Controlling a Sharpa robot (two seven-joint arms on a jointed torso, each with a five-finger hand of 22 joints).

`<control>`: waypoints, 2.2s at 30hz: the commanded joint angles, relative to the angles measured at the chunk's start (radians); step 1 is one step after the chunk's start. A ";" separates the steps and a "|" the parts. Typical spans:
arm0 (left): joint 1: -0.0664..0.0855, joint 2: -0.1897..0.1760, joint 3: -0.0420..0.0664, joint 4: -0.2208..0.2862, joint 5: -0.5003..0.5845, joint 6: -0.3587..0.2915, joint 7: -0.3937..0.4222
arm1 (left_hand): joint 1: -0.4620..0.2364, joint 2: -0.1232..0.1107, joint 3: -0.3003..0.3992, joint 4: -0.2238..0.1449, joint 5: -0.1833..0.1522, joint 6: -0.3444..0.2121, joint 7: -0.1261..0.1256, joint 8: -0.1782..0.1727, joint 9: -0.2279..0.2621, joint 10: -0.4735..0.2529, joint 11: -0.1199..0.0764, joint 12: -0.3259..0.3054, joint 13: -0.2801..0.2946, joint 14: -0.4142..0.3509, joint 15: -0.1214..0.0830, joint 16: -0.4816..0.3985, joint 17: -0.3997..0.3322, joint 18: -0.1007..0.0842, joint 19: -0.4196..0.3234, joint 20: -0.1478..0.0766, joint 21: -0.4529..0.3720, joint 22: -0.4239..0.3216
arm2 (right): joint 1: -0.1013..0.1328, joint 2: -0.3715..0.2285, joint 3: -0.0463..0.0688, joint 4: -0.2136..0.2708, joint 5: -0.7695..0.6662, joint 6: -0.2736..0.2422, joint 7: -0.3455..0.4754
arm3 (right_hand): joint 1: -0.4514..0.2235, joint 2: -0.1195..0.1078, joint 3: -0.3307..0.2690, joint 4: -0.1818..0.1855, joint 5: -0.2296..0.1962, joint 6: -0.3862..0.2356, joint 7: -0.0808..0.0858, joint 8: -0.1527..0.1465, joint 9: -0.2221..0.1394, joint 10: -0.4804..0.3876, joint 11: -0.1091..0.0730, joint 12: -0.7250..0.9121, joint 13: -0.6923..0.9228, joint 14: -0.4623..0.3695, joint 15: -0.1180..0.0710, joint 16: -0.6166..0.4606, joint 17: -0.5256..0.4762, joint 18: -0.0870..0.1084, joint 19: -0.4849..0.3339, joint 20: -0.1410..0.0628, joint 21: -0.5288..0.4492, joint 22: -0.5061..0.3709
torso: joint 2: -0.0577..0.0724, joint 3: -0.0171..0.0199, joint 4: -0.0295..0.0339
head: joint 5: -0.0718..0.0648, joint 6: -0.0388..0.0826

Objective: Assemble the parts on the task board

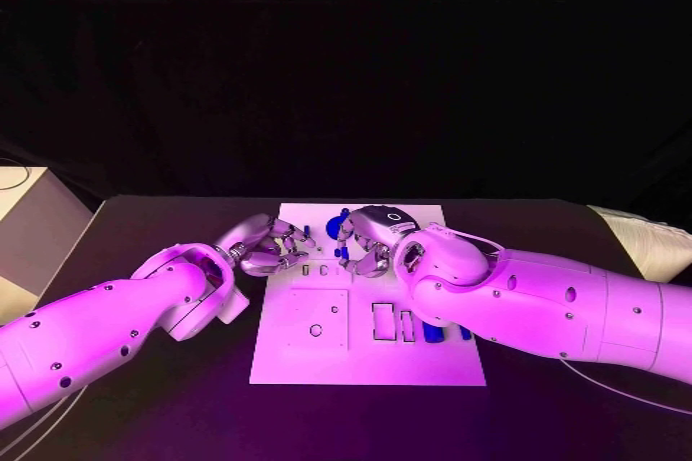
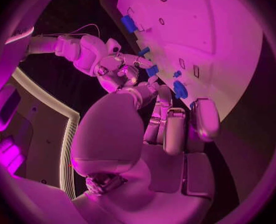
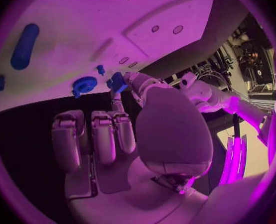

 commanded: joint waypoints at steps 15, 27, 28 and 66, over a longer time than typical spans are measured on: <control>0.000 -0.022 0.050 0.006 0.241 -0.027 0.006 | -0.006 -0.009 0.005 0.001 0.001 0.005 0.009 -0.007 -0.001 -0.013 0.005 0.002 -0.002 0.035 0.009 -0.011 0.119 -0.004 -0.014 0.001 -0.006 -0.011 | -0.045 0.063 -0.002 -0.070 -0.048 -0.060 -0.041 | 0.011 0.008 0.010 -0.004 0.004 0.002 -0.006 0.006 0.002 0.083 -0.001 0.000 0.244 0.103 0.002 0.004 0.263 -0.014 0.105 0.005 0.002 0.263 | 0.001 0.0007 -0.0027 | 0.007 -0.010; 0.000 -0.022 0.054 0.009 0.281 -0.026 0.008 | -0.007 -0.010 0.005 0.001 0.001 0.006 0.009 -0.007 -0.001 -0.014 0.005 0.002 -0.002 0.035 0.009 -0.011 0.118 -0.004 -0.014 0.002 -0.006 -0.010 | -0.060 0.083 -0.004 -0.082 -0.054 -0.066 -0.042 | 0.011 0.008 0.010 -0.004 0.004 0.002 -0.006 0.006 0.002 0.083 -0.001 0.000 0.244 0.103 0.002 0.004 0.263 -0.014 0.105 0.005 0.002 0.263 | 0.001 0.0032 -0.0030 | 0.012 -0.015; 0.000 -0.022 0.055 0.009 0.281 -0.025 0.008 | -0.007 -0.010 0.005 0.001 0.001 0.006 0.009 -0.007 -0.001 -0.014 0.005 0.002 -0.002 0.035 0.009 -0.011 0.118 -0.004 -0.014 0.002 -0.006 -0.010 | -0.060 0.084 -0.004 -0.083 -0.054 -0.067 -0.042 | 0.011 0.008 0.010 -0.004 0.004 0.002 -0.006 0.006 0.002 0.083 -0.001 0.000 0.244 0.103 0.002 0.004 0.263 -0.014 0.105 0.005 0.002 0.263 | 0.001 0.0032 -0.0030 | 0.012 -0.015; 0.000 -0.020 0.055 0.007 0.284 -0.010 0.002 | -0.011 -0.012 0.005 0.002 0.001 0.005 0.011 -0.009 -0.002 -0.016 0.008 0.002 -0.003 0.035 0.012 -0.011 0.120 -0.004 -0.014 0.004 -0.005 -0.009 | -0.082 0.115 -0.011 -0.122 -0.080 -0.090 -0.044 | 0.008 0.004 0.010 -0.005 -0.002 -0.001 -0.004 0.006 0.001 0.081 0.001 -0.002 0.242 0.103 0.003 0.004 0.263 -0.014 0.105 0.005 0.002 0.263 | 0.000 0.0030 -0.0040 | 0.020 -0.024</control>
